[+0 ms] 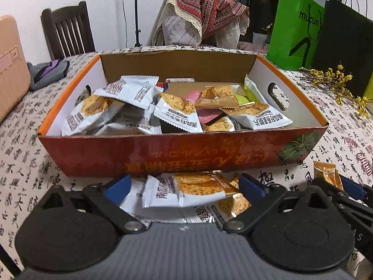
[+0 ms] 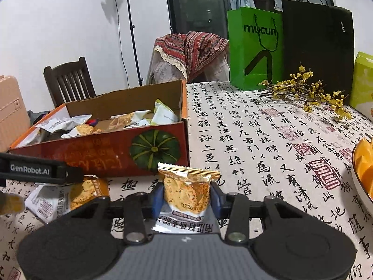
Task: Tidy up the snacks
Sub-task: 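Grasp a white biscuit packet with the left gripper while the right holds its packet, then carry both packets over the cardboard box, then open both grippers to drop the packets into the box, then move both grippers back toward the last packets on the table, then grasp the white pumpkin-seed biscuit packet with the right gripper, then grasp the plain white packet with the left gripper while the right holds its packet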
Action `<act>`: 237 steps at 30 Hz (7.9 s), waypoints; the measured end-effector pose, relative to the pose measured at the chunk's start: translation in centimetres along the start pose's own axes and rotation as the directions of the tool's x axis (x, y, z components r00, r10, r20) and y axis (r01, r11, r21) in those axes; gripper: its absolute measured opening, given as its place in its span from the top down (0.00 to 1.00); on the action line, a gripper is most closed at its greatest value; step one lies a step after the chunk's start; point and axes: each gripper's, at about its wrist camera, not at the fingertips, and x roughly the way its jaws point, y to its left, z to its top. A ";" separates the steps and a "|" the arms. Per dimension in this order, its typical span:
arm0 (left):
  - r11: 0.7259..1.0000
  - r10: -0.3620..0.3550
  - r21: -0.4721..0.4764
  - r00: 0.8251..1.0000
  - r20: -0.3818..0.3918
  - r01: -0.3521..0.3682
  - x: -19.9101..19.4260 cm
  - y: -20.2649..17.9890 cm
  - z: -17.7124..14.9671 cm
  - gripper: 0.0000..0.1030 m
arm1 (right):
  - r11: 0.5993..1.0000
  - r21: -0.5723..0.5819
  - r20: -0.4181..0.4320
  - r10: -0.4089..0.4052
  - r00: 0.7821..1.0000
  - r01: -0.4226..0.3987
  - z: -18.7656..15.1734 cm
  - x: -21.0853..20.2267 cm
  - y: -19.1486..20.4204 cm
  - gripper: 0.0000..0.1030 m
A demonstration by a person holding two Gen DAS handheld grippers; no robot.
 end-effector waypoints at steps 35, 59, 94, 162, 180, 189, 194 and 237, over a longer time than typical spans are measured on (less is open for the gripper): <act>0.993 -0.117 0.015 0.934 0.338 0.119 -10.1 2.7 0.7 0.38 | 0.995 -0.054 0.160 0.086 0.983 -0.079 4.7 -4.5 3.5 0.61; 0.995 0.086 -0.083 0.883 0.462 -0.054 -2.8 5.1 4.2 0.32 | 0.991 -0.042 0.119 0.132 0.984 -0.128 8.5 6.3 6.5 0.60; 0.983 0.147 -0.170 0.880 0.452 -0.076 -9.3 5.5 2.8 0.00 | 0.992 -0.082 0.192 0.107 0.975 -0.092 8.9 -0.1 6.0 0.00; 0.979 0.089 -0.203 0.956 0.279 -0.032 -8.0 13.5 -8.3 0.00 | 0.950 -0.239 -0.170 0.160 0.972 -0.198 0.2 3.8 10.9 0.09; 0.977 0.093 -0.209 0.960 0.264 -0.038 -7.8 13.6 -8.3 0.00 | 0.963 -0.180 -0.091 0.188 0.978 -0.201 0.1 -0.4 7.1 0.41; 0.978 0.139 -0.185 0.960 0.243 -0.095 -7.4 12.9 -8.0 0.00 | 0.988 -0.075 0.021 0.136 0.991 -0.134 0.1 -1.8 3.1 0.41; 0.983 0.122 -0.163 0.970 0.212 -0.088 -7.8 11.2 -6.9 0.00 | 0.992 -0.030 0.041 0.125 0.991 -0.123 0.0 -1.7 2.1 0.41; 1.000 0.014 0.000 0.997 0.073 -0.014 -2.4 2.6 -5.0 0.33 | 0.992 0.035 0.016 0.123 0.992 -0.123 -0.1 -1.3 1.0 0.40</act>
